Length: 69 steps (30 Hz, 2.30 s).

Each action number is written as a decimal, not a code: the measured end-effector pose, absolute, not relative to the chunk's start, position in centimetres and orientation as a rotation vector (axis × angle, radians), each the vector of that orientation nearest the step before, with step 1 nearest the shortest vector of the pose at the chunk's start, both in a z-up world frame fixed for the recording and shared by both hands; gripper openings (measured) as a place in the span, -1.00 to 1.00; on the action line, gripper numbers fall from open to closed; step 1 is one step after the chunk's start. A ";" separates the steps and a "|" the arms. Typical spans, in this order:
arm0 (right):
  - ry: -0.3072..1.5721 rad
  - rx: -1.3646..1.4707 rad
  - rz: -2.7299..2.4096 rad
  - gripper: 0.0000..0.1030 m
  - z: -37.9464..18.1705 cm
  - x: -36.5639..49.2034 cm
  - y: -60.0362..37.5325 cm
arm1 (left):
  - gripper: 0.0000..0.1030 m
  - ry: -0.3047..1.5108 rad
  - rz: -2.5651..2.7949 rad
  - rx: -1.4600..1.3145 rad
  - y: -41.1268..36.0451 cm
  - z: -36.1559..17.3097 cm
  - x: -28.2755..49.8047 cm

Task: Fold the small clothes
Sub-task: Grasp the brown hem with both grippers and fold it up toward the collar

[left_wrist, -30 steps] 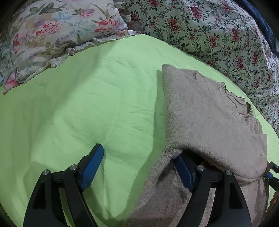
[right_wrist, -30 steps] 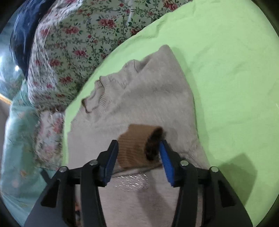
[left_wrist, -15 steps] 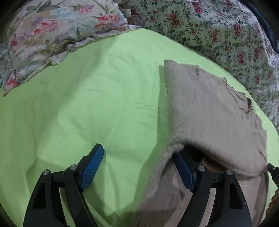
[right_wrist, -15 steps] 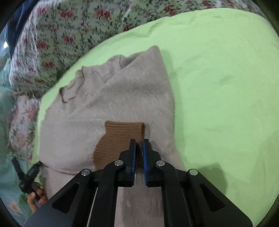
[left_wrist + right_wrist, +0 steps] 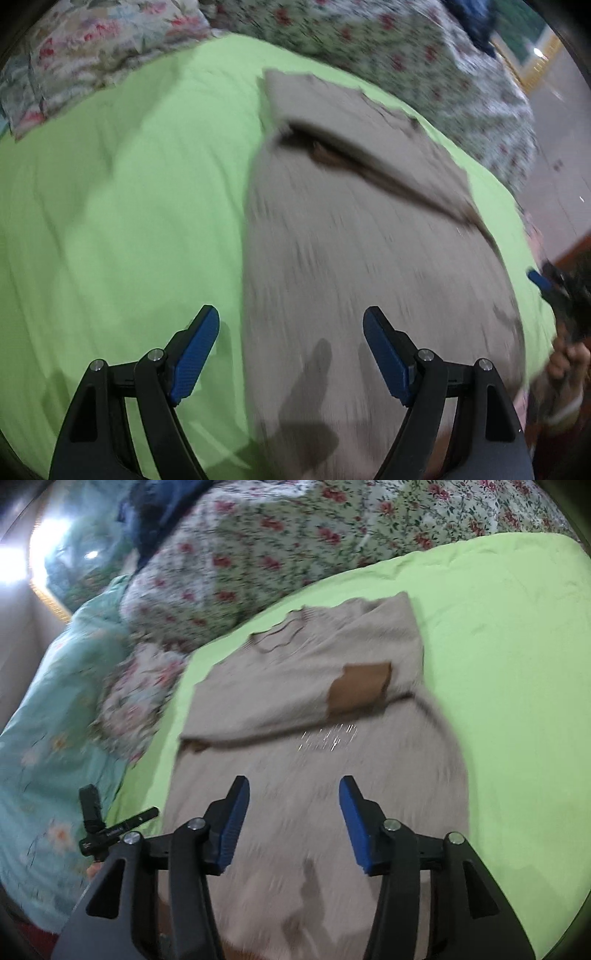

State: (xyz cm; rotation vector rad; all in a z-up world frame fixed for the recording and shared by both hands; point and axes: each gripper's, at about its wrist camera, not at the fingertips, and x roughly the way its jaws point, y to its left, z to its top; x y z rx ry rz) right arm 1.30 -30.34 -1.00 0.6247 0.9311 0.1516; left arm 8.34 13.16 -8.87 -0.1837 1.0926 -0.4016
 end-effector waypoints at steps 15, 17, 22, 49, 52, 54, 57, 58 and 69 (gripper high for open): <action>0.993 0.696 0.088 0.15 -3.3 -13.6 -33.2 | 0.24 1.133 -0.577 -0.291 13.2 -11.0 -2.1; 1.018 0.724 0.101 0.15 -4.0 -14.7 -33.6 | 0.22 1.141 -0.590 -0.297 13.5 -10.9 -2.2; 1.073 0.794 0.249 0.14 -6.9 -15.0 -31.7 | 0.22 1.161 -0.640 -0.289 12.7 -11.2 -2.6; 0.815 0.829 0.403 -0.84 -2.2 -10.4 -31.9 | -0.86 0.947 -0.755 -0.507 15.0 -5.9 -1.0; 0.749 0.817 0.395 -0.84 -0.2 -8.4 -32.8 | -0.86 0.865 -0.765 -0.515 14.9 -3.0 1.1; 0.702 0.804 0.391 -0.84 1.0 -6.2 -33.5 | -0.89 0.815 -0.772 -0.522 14.7 -1.2 3.3; 0.656 0.778 0.374 -0.84 2.2 -2.9 -35.0 | -0.89 0.757 -0.761 -0.516 13.6 1.1 7.2; 0.646 0.766 0.357 -0.84 2.5 -1.5 -35.4 | -0.89 0.743 -0.754 -0.514 13.3 1.6 8.5; 0.710 0.763 0.205 -0.84 -0.1 13.4 -40.2 | -0.89 0.809 -0.631 -0.527 8.1 1.0 24.7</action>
